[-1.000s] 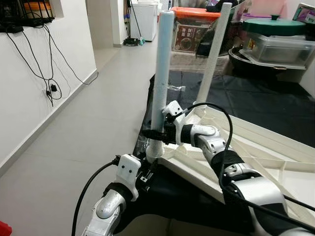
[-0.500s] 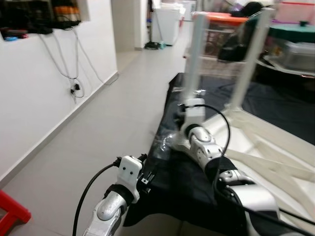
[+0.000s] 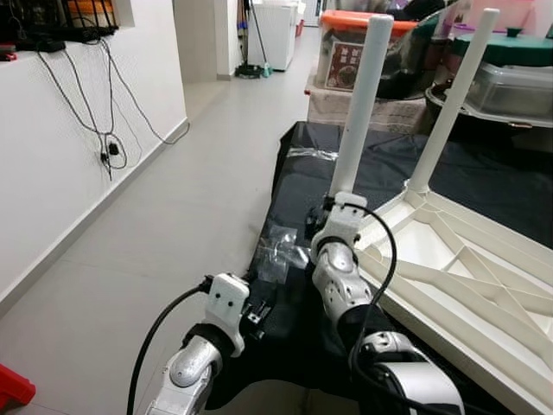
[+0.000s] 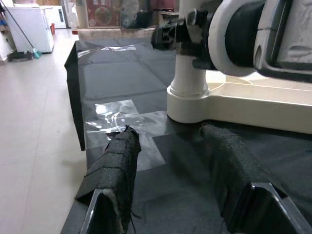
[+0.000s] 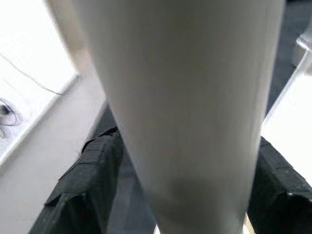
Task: Building children table
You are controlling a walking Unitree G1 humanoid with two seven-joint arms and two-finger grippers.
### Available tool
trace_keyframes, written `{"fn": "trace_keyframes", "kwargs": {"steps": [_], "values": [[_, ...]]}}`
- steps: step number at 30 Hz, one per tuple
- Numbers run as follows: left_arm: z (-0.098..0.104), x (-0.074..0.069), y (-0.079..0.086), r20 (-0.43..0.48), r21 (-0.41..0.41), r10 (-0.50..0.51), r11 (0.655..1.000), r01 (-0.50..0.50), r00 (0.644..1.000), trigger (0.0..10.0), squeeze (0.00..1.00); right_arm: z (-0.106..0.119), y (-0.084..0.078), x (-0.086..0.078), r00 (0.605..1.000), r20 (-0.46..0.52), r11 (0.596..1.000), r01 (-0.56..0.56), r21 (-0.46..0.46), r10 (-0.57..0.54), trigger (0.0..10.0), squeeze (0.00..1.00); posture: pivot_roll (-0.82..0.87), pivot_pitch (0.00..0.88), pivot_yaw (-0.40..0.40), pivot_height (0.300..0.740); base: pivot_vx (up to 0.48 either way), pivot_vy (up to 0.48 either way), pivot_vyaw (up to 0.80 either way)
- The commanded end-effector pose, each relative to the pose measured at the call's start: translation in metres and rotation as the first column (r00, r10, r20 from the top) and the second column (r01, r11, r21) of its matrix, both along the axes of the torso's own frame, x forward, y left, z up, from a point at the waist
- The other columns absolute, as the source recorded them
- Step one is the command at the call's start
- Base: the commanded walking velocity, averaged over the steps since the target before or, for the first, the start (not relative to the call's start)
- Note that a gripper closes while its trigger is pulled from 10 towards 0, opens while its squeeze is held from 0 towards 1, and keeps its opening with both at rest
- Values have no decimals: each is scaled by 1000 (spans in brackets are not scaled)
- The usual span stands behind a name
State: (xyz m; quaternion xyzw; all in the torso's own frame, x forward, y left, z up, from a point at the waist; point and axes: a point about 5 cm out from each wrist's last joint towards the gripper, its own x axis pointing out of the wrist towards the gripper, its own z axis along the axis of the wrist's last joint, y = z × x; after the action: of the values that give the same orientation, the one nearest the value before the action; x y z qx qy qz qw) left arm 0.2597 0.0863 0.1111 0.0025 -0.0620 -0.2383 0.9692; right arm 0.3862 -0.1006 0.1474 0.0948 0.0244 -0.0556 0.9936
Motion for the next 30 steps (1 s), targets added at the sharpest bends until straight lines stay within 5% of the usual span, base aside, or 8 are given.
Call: {"fn": "trace_keyframes", "kwargs": {"steps": [1,13,14,20,21,24,28,30], "values": [[0,0,1,-7,2,3,1000,-3,1000,10000,0,20,4,7,977,106,982,-179,-56,184,10000,0,72,0,-68,740,0,0,0],[0,1,1,-4,2,3,1000,-3,1000,10000,0,37,2,10,650,-34,634,-750,-191,759,10000,0,74,0,-70,740,0,0,0],[1,1,0,-2,3,4,1000,-4,1000,10000,0,29,11,2,478,-141,440,-867,-234,867,10000,0,80,0,-72,740,0,0,0],[1,1,0,1,3,6,1000,-6,1000,10000,0,16,27,-10,250,-246,208,-961,-183,937,10000,0,87,0,-76,740,0,0,0],[1,1,0,1,3,6,1000,-6,1000,10000,0,16,27,-10,250,-246,208,-961,-183,937,10000,0,87,0,-76,740,0,0,0],[1,0,0,0,1,7,1000,-7,1000,10000,0,8,31,-12,254,-300,196,-958,-210,919,0,0,87,0,-77,740,0,0,0],[1,0,0,-1,0,7,1000,-7,1000,10000,0,7,30,-10,312,-300,249,-941,-229,902,0,0,87,0,-79,740,0,0,0],[1,-1,0,-2,-1,7,1000,-7,1000,10000,0,11,23,0,503,-242,448,-859,-248,830,0,0,85,0,-75,740,0,0,0]]}}
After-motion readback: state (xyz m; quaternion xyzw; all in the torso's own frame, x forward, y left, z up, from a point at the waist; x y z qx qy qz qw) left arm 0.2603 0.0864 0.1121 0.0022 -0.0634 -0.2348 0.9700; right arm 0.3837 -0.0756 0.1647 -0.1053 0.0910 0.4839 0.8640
